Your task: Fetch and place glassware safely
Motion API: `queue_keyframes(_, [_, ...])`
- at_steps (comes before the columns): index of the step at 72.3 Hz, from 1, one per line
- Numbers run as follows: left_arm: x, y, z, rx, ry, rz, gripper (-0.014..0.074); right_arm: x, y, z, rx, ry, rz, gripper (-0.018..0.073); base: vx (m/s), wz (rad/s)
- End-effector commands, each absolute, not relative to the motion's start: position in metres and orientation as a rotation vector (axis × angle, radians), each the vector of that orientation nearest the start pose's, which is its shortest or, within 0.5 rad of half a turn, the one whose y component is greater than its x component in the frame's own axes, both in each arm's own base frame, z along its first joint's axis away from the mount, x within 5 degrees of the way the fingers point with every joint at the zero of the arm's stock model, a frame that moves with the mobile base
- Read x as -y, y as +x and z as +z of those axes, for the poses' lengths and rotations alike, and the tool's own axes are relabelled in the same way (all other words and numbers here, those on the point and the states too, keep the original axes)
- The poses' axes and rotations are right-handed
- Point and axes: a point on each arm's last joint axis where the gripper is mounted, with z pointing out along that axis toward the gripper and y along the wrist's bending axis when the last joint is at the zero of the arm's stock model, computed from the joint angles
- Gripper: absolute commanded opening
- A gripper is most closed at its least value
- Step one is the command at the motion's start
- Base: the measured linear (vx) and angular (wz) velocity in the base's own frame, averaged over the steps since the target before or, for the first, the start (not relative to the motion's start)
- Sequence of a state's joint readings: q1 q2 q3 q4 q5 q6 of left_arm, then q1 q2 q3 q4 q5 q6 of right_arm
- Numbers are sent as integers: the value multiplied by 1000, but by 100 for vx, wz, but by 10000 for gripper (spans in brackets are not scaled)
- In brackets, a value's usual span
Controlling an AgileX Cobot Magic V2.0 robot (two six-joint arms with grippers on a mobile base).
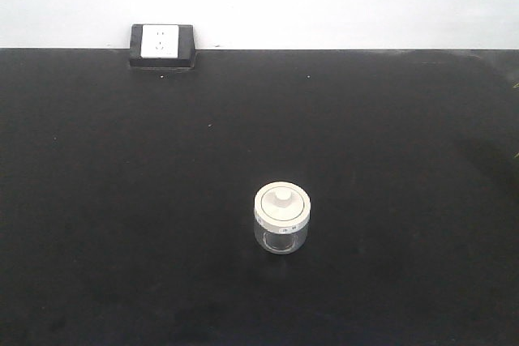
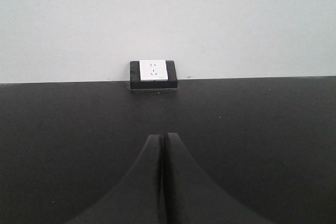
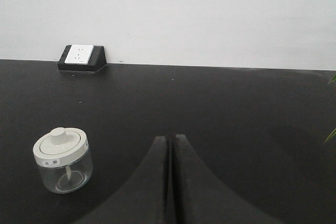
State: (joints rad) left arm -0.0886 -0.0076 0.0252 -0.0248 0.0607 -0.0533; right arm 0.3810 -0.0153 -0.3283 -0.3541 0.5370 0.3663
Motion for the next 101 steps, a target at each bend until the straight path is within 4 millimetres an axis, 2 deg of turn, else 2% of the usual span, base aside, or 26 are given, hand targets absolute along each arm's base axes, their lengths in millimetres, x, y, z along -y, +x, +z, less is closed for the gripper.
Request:
queue_keyframes(1, [5,56,197,-1503,2,-146,-7,4,30,288,-1570,-149,187,-8,0,0])
queue_keyframes(61, [5,56,196,-1507,1,-147,-7,4,30,287,-1573,-148,186,-8,0,0])
queue_keyframes(74, [5,56,196,-1507,1,-147,-7,5,29,288,-1564,-54,137,-8,0,0])
queue_keyframes(85, [5,56,196,-1507,1,-147,-7,3,37,273,-1544,-5,55,-8,0,0])
queue_keyframes(101, [5,56,196,-1507,1,-147,-7,2,50,229,-1483,-6,-62,-8,0,0])
